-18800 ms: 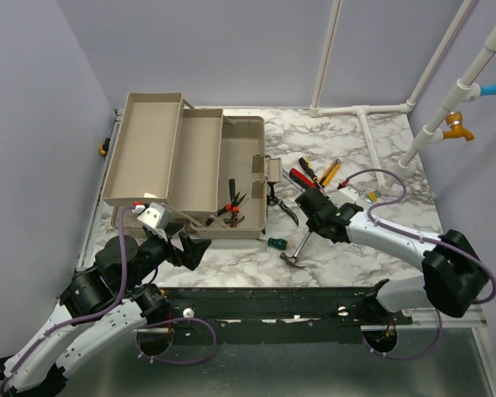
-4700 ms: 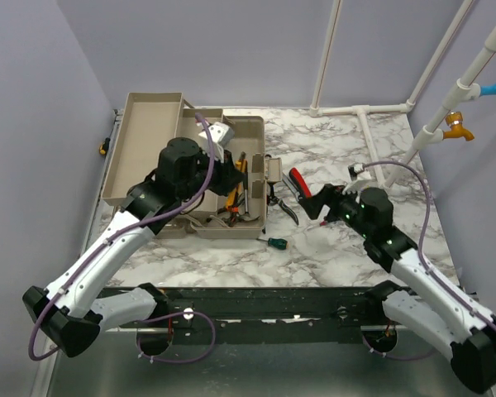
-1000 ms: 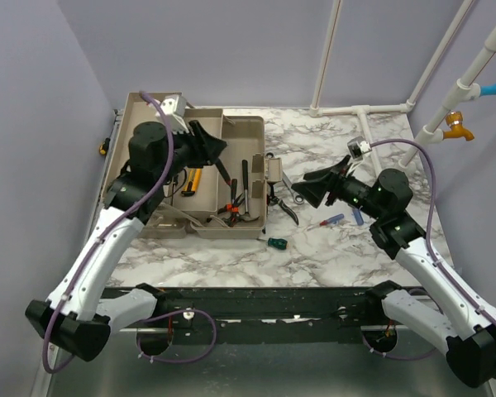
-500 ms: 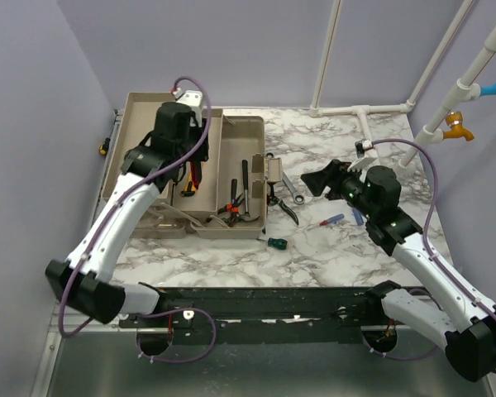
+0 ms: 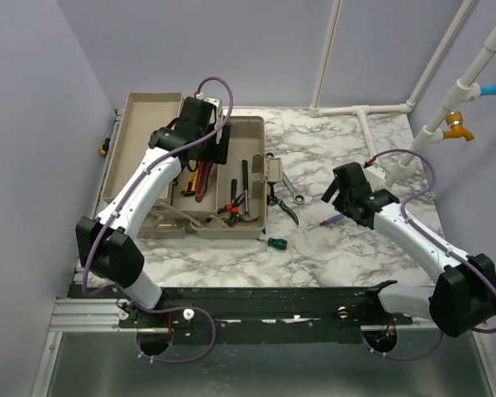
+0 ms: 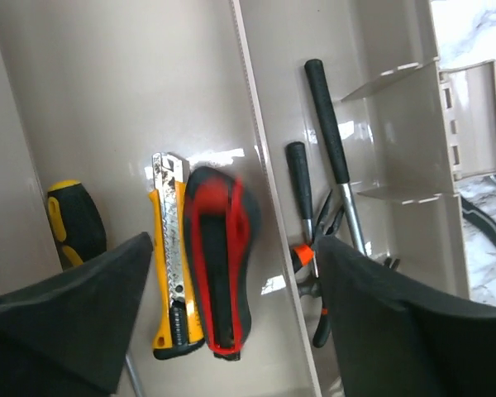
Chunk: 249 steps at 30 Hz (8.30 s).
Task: Pack the tool kit
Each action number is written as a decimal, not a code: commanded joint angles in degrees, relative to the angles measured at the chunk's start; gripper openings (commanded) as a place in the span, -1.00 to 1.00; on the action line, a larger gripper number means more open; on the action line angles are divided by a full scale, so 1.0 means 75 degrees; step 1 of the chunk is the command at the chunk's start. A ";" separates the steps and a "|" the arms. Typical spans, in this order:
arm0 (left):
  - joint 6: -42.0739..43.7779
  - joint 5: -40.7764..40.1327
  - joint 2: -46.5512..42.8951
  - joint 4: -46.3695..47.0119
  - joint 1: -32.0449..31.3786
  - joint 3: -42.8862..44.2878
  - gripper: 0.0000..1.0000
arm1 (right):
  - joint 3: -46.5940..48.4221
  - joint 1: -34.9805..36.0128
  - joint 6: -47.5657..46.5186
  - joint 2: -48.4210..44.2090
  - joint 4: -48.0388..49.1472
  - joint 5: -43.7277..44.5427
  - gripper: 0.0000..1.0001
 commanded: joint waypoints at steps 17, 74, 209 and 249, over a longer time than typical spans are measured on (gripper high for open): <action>-0.1810 0.1124 -0.5329 0.4963 0.0049 -0.4940 0.97 | 0.0604 -0.0244 0.3361 0.2431 -0.1374 0.0711 0.26; -0.4054 0.3745 -0.2387 0.8715 -0.3185 -0.4970 0.22 | -0.2057 -0.0339 0.0742 -0.2387 0.8982 -0.9058 -0.99; -0.5603 0.4757 -0.0680 0.9401 -0.3630 -0.3841 -0.30 | -0.2880 -0.2167 0.2795 -0.2509 0.9544 -0.9820 -0.99; 0.0590 -0.4260 -0.3090 -0.0273 0.0763 -0.2229 -1.00 | -0.0859 -0.2167 -0.2048 -0.1501 0.1687 -0.4881 0.49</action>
